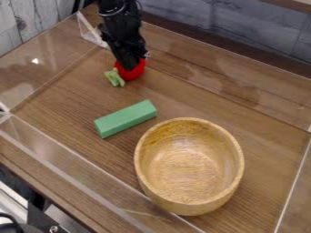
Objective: Move the red fruit to the left
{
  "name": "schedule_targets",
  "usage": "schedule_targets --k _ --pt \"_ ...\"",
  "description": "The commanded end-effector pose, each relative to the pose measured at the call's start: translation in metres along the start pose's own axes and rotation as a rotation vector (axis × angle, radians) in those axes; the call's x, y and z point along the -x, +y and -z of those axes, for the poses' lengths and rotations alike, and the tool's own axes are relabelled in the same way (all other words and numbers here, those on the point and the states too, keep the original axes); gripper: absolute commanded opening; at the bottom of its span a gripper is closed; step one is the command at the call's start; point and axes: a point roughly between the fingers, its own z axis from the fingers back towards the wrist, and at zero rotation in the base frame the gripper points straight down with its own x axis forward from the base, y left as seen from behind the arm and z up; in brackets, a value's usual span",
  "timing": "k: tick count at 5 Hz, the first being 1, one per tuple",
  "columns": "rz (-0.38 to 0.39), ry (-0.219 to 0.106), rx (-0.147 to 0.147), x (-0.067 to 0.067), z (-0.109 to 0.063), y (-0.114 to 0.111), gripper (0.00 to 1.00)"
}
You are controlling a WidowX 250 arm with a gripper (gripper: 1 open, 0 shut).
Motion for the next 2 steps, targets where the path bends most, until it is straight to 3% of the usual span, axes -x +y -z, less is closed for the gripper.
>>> schedule_targets --k 1,2 --pt "-0.010 -0.056 -0.015 -0.0070 -0.0207 0.0042 1.00" --pt "-0.022 -0.059 0.006 -0.0065 -0.0218 0.0034 1.00"
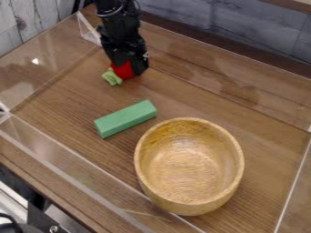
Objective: Move the red fruit to the left
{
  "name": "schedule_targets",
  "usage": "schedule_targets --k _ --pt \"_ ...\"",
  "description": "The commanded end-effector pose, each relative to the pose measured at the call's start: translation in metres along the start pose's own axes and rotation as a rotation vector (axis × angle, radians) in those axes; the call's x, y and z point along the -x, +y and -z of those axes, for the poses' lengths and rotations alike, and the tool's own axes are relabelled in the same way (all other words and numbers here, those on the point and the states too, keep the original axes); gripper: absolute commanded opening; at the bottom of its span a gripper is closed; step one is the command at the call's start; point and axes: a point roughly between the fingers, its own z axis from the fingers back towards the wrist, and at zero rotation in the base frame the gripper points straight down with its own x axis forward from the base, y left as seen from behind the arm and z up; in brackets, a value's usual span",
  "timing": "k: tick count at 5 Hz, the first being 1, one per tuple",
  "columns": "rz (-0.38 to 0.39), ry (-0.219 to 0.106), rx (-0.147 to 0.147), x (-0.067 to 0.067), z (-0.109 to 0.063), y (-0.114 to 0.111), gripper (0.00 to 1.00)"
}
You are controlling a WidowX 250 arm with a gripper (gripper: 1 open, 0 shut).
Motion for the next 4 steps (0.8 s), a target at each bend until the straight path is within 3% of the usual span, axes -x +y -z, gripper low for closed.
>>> schedule_targets --k 1,4 --pt "-0.006 -0.069 -0.027 -0.008 -0.030 0.006 0.00" --pt "-0.067 -0.127 0.006 -0.006 -0.082 0.025 0.00"
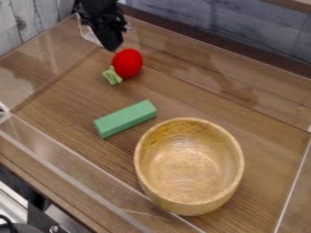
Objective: Move the red fruit to the left
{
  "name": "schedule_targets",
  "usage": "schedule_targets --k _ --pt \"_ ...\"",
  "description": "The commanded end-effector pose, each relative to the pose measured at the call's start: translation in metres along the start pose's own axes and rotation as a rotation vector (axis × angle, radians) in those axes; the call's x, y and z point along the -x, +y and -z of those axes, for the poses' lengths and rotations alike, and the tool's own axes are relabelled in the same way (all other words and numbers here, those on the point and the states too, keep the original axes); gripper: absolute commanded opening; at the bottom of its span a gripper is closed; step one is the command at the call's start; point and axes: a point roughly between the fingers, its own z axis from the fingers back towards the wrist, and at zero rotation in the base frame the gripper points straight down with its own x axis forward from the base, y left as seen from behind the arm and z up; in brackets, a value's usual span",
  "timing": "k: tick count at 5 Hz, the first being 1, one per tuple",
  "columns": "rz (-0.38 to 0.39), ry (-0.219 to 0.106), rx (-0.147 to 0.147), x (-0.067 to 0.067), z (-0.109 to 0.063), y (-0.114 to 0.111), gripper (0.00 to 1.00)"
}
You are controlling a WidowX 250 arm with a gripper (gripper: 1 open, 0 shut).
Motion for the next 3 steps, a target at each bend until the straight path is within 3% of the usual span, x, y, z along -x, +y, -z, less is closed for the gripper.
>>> schedule_targets --k 1,3 --pt "0.026 -0.109 -0.057 -0.017 -0.046 -0.003 0.00" --pt "0.019 -0.135 -0.047 -0.020 -0.065 -0.005 0.00"
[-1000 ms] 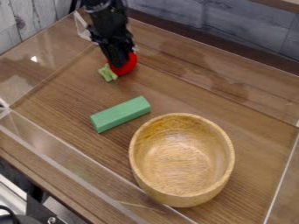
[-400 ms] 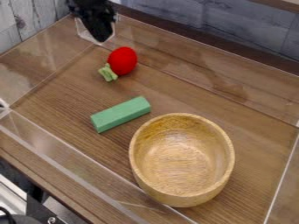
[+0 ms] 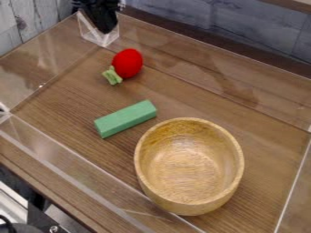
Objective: Move the red fruit to the left
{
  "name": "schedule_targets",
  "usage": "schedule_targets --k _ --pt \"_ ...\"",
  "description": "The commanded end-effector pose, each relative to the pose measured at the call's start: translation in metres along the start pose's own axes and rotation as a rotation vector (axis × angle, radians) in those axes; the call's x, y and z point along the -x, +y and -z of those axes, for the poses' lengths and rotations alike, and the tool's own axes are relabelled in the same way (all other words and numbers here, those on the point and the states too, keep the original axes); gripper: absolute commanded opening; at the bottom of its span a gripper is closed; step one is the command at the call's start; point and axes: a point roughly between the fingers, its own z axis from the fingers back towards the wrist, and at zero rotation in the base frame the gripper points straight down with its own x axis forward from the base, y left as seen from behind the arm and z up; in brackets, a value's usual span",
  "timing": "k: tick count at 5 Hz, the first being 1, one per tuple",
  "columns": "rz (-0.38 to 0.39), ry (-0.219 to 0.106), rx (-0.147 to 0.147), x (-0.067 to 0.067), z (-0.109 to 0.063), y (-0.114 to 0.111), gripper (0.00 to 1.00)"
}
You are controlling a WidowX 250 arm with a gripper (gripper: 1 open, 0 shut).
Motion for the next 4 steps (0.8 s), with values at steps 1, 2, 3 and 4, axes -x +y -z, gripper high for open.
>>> schedule_targets --k 1,2,3,4 --pt "0.014 -0.094 -0.052 -0.013 -0.040 0.003 0.00" --pt "-0.012 -0.097 -0.061 -0.008 -0.042 0.017 0.00" --pt "-0.032 -0.097 -0.070 -0.006 -0.042 0.027 0.00" --pt "-0.041 -0.092 -0.076 -0.006 -0.036 0.032 0.00"
